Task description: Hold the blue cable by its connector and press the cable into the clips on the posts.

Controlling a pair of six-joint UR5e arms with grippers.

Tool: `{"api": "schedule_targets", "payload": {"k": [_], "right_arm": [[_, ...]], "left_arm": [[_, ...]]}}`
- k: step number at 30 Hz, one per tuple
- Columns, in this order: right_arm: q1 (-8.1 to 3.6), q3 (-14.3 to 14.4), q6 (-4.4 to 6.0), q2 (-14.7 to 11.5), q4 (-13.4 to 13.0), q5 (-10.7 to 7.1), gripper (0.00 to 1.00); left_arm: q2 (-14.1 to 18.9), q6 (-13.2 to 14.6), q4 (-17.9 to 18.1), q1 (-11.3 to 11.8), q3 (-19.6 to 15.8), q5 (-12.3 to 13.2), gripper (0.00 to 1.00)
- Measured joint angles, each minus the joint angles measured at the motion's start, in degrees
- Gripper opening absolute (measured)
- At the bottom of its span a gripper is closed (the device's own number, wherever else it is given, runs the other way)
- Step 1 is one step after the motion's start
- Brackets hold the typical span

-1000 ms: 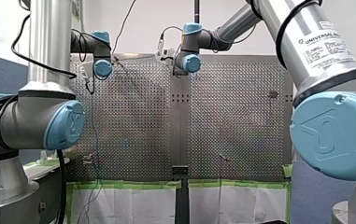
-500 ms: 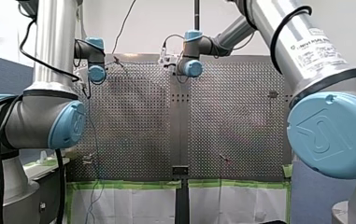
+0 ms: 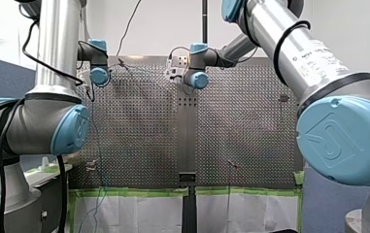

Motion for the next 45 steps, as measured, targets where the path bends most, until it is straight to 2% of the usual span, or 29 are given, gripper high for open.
{"api": "schedule_targets", "payload": {"k": [1,2,3,4,5,6,13,18,23,28,36,41,45], "right_arm": [[0.03,-0.43,-0.04,0.1,0.02,-0.01,0.0],[0.06,-0.88,-0.08,0.17,0.02,-0.03,0.0],[0.1,-1.48,-0.13,0.23,0.04,-0.03,0.0],[0.13,-1.9,-0.16,0.26,0.07,-0.04,0.0],[0.15,-2.31,-0.2,0.28,0.13,-0.04,0.0],[0.14,-2.81,-0.27,0.29,0.25,-0.04,0.0],[0.08,-3.78,-1.26,0.31,1.57,-0.04,0.0],[0.12,-3.81,-1.5,0.32,2.14,-0.05,0.0],[0.24,-3.83,-1.68,0.31,2.44,-0.05,0.0],[0.3,-3.83,-1.77,0.32,2.51,-0.05,0.0],[0.34,-3.83,-1.98,0.31,2.79,-0.05,0.0],[0.35,-3.83,-2.35,0.3,3.61,-0.05,0.0],[0.35,-3.83,-2.61,0.3,4.15,-0.05,0.0]], "left_arm": [[-0.01,-0.15,0.02,0.0,0.0,0.25,0.17],[-0.02,-0.3,0.03,0.0,0.0,0.47,0.31],[-0.01,-0.33,0.06,-0.02,0.0,0.52,0.55],[-0.01,-0.25,0.08,-0.05,0.0,0.5,0.55],[-0.01,-0.01,0.05,-0.1,-0.01,0.46,0.73],[-0.02,0.26,-0.04,-0.13,-0.01,0.4,0.98],[0.0,3.41,-2.72,-0.14,-0.01,-1.73,0.98],[0.03,5.92,-5.23,-0.41,-0.01,-4.21,0.98],[0.14,6.97,-7.87,-0.74,-0.1,-6.17,0.98],[1.39,6.6,-9.92,-2.09,-1.34,-5.29,0.98],[5.04,3.16,-13.68,-5.67,-4.99,-1.69,0.98],[7.54,1.73,-16.17,-6.09,-7.49,0.21,0.98],[9.45,1.5,-18.07,-5.95,-9.4,-0.28,0.98]]}}
